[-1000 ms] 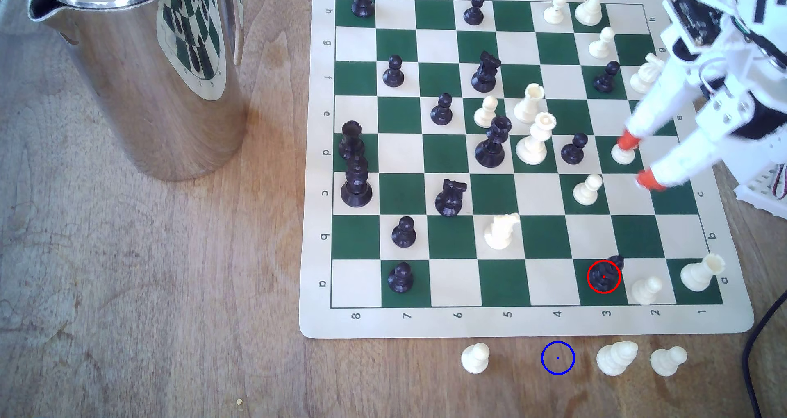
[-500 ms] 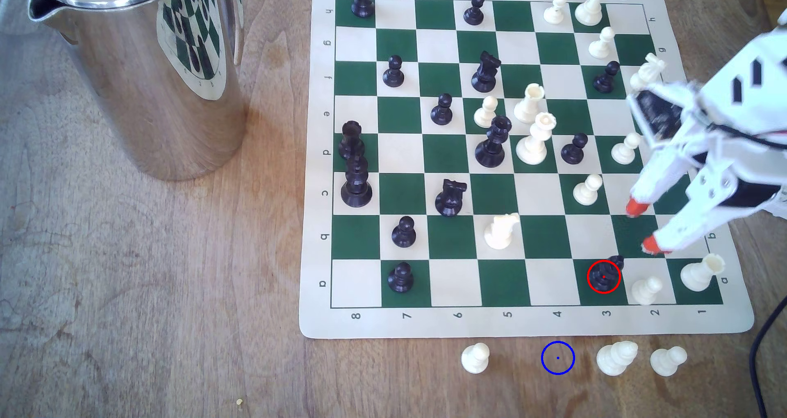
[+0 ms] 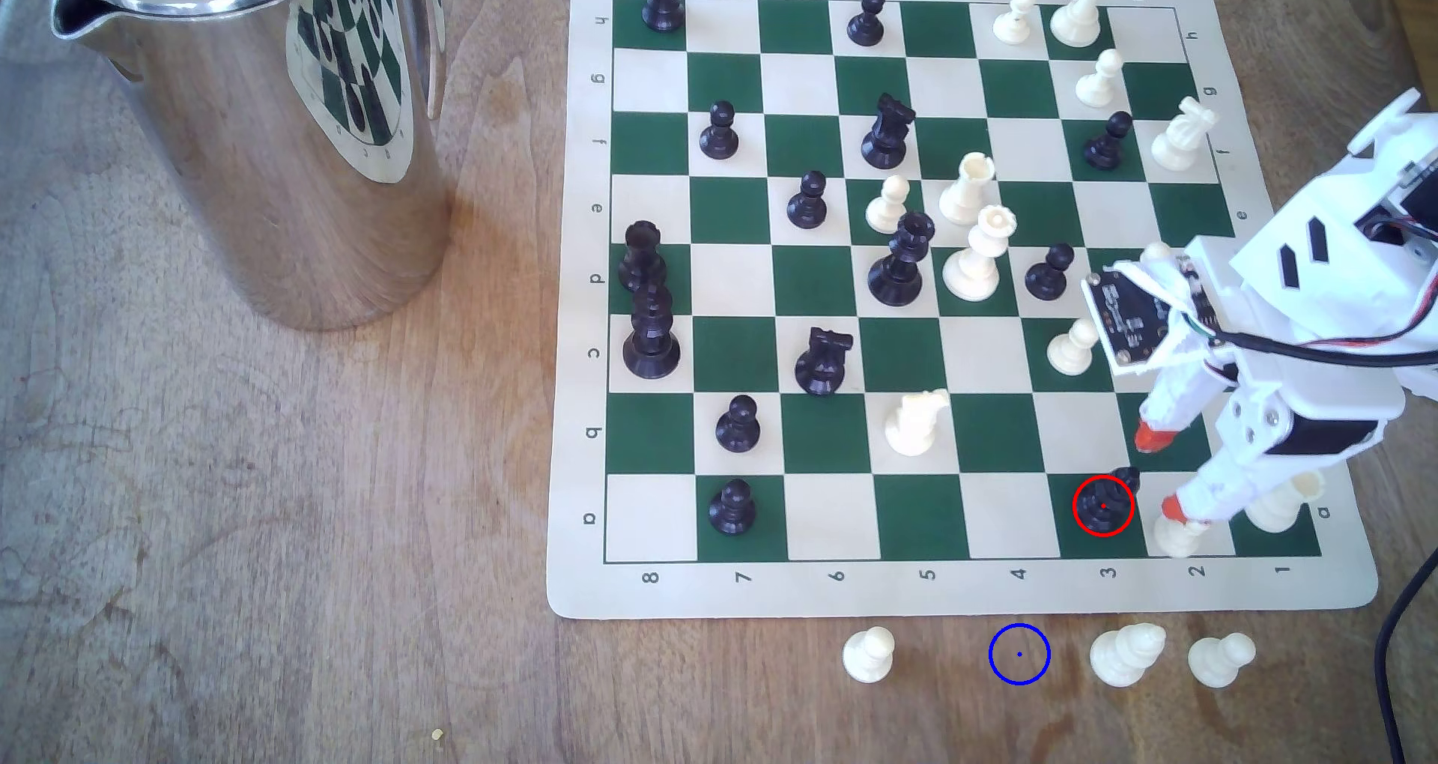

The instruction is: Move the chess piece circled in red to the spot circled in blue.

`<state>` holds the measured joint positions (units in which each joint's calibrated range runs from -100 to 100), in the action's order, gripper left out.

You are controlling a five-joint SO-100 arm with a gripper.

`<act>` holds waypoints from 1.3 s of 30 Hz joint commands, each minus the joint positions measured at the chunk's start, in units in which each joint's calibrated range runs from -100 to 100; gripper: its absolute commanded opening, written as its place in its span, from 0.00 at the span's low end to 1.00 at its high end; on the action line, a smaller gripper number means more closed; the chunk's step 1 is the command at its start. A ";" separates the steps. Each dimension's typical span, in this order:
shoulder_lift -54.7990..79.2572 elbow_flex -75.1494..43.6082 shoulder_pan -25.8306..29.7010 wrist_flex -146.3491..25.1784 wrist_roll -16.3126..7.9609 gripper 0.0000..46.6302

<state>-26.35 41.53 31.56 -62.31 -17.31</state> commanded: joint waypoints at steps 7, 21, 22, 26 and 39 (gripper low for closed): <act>-0.13 1.36 -0.16 5.23 0.10 0.35; 2.16 3.71 -2.27 7.93 1.71 0.33; 2.58 3.80 -2.19 8.01 1.81 0.31; 3.09 4.89 -0.71 8.75 2.00 0.30; 4.19 5.44 -0.71 10.71 1.66 0.31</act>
<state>-22.33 47.22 30.53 -52.51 -15.41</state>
